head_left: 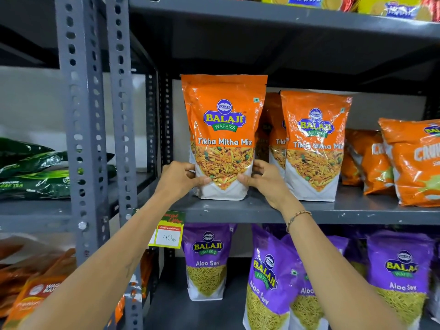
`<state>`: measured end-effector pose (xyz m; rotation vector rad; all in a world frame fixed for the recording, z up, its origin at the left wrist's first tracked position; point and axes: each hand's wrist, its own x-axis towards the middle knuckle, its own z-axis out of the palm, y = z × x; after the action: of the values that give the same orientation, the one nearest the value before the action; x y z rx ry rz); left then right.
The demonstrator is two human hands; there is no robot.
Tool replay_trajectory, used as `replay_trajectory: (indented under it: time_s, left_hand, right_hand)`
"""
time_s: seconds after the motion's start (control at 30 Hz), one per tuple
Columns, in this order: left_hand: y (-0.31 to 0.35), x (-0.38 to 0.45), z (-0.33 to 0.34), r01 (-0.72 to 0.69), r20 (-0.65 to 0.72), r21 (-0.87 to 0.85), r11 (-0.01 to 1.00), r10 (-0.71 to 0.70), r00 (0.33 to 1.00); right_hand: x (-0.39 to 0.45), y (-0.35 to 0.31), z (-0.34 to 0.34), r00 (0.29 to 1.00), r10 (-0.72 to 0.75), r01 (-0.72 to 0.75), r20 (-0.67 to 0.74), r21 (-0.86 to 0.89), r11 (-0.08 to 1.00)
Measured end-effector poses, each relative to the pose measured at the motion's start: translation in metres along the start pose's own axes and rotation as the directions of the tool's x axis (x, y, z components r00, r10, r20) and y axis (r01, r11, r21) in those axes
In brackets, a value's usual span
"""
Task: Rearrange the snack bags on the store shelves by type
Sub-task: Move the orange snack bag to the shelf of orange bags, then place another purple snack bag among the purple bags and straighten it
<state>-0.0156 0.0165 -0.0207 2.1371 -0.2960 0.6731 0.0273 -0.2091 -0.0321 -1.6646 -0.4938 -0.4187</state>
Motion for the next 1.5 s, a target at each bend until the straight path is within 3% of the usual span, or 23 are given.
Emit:
replay_trajectory:
  time_s: [0.4,0.47,0.5,0.57,0.63,0.7,0.77,0.83,0.93,0.97,1.03,1.1,1.13,1.23,1.33,1.5]
  left_hand:
    - [-0.001,-0.001,-0.001,0.065,0.081,0.015,0.998,-0.066,0.995]
    - [-0.001,-0.004,0.000,0.131,0.123,0.074,0.989,-0.139,0.983]
    - [0.000,-0.009,0.001,0.147,0.088,0.128,0.981,-0.158,0.983]
    - [0.006,-0.025,0.006,0.100,-0.122,0.125,0.987,-0.084,0.989]
    - [0.022,-0.054,0.015,-0.085,-0.338,-0.044,0.995,0.066,0.939]
    - [0.038,-0.087,0.028,-0.248,-0.369,-0.147,0.958,0.179,0.912]
    - [0.041,-0.116,0.048,-0.308,-0.204,-0.195,0.931,0.269,0.941]
    - [0.026,-0.137,0.077,-0.289,0.091,-0.183,0.940,0.309,0.947]
    - [-0.017,-0.154,0.121,-0.144,0.495,-0.106,0.984,0.178,0.851]
    - [-0.035,-0.156,0.135,-0.108,0.605,-0.022,0.994,0.099,0.790]
    - [-0.065,-0.159,0.157,-0.088,0.814,0.149,0.985,-0.072,0.577]
    - [-0.094,-0.154,0.179,-0.101,0.929,0.182,0.978,-0.137,0.345]
    - [-0.109,-0.151,0.191,-0.092,0.943,0.186,0.978,-0.151,0.297]
    - [-0.148,-0.139,0.223,-0.006,0.846,0.362,0.932,-0.326,0.423]
    - [-0.169,-0.128,0.246,0.119,0.768,0.318,0.941,-0.329,0.549]
    - [-0.158,-0.131,0.257,0.383,0.821,0.050,0.922,-0.257,0.510]
  right_hand:
    - [-0.012,-0.014,0.000,0.999,0.020,-0.015,0.031,-0.150,0.989]
    - [-0.018,-0.015,-0.001,0.999,0.014,-0.021,-0.041,-0.180,0.983]
    - [-0.025,-0.016,-0.001,0.992,-0.019,-0.001,-0.125,-0.155,0.988]
    - [-0.049,-0.020,0.002,0.931,-0.158,0.120,-0.328,-0.133,0.984]
    - [-0.084,-0.019,0.011,0.835,-0.293,0.240,-0.466,-0.171,0.956]
    - [-0.122,-0.005,0.020,0.784,-0.354,0.297,-0.510,-0.193,0.935]
    - [-0.162,0.022,0.028,0.789,-0.346,0.288,-0.508,-0.191,0.938]
    - [-0.200,0.058,0.031,0.810,-0.314,0.227,-0.496,-0.228,0.947]
    - [-0.249,0.121,0.028,0.824,-0.085,-0.012,-0.561,-0.167,0.986]
    - [-0.262,0.142,0.025,0.810,0.017,-0.109,-0.586,-0.122,0.987]
    - [-0.280,0.170,0.021,0.781,0.161,-0.251,-0.603,-0.068,0.965]
    - [-0.286,0.187,0.019,0.793,0.242,-0.352,-0.560,-0.095,0.931]
    - [-0.284,0.194,0.018,0.808,0.290,-0.389,-0.513,-0.095,0.916]
    - [-0.280,0.229,0.015,0.818,0.422,-0.480,-0.390,-0.060,0.875]
    - [-0.281,0.258,0.016,0.786,0.459,-0.548,-0.413,-0.123,0.827]
    - [-0.276,0.243,0.018,0.806,0.409,-0.519,-0.427,-0.177,0.836]
